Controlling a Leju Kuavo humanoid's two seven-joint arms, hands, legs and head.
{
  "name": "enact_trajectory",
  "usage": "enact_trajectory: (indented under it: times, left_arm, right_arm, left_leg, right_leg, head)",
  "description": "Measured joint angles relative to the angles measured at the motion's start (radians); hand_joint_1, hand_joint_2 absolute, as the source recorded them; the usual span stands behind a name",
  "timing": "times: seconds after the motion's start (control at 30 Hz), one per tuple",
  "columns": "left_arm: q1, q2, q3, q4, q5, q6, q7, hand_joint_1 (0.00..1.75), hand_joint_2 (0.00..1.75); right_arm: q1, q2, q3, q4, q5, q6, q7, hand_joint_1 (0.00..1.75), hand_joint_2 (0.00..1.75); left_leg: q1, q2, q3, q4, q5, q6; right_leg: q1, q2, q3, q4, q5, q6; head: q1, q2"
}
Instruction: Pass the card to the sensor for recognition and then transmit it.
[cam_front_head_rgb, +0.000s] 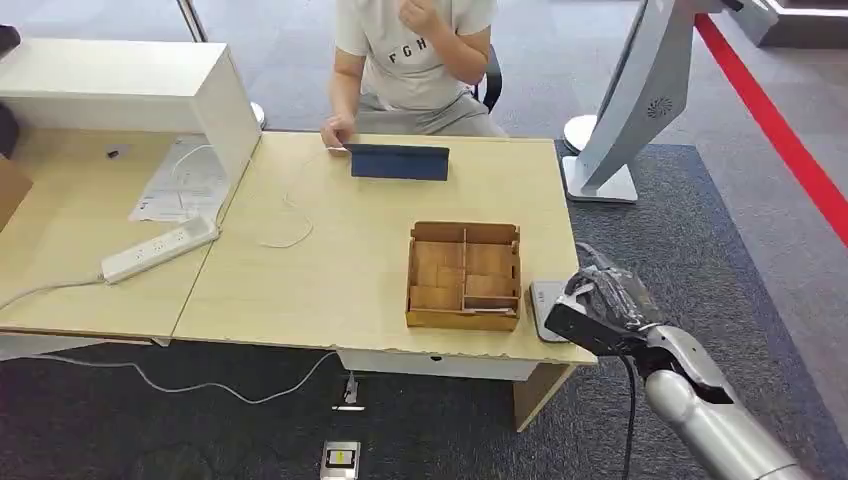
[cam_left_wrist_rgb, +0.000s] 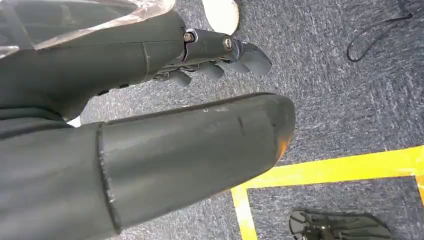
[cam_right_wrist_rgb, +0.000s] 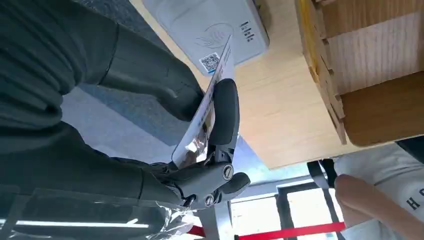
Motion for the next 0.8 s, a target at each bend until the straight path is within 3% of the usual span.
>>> enact_trajectory:
  times: [0.33,0.8]
  left_arm:
    - [0.000,0.000,0.000,0.000,0.004,-0.005,0.010,0.00,0.00]
    - [0.000,0.000,0.000,0.000,0.008,-0.006,0.010,0.00,0.00]
  right_arm:
    - [-0.005,0.013,-0.002,0.077,0.017,-0.002,-0.032,1.75,1.75]
    - [0.032,0.036,-0.002,0.169,0.028,-0.010,-0.029,1.75,1.75]
  left_leg:
    - [0.000,0.000,0.000,0.000,0.000,0.000]
    - [0.000,0.000,0.000,0.000,0.000,0.000]
  right_leg:
    - [0.000,0.000,0.000,0.000,0.000,0.000]
    - [0.000,0.000,0.000,0.000,0.000,0.000]
  head:
    - [0.000,0.000]
    - [0.000,0.000]
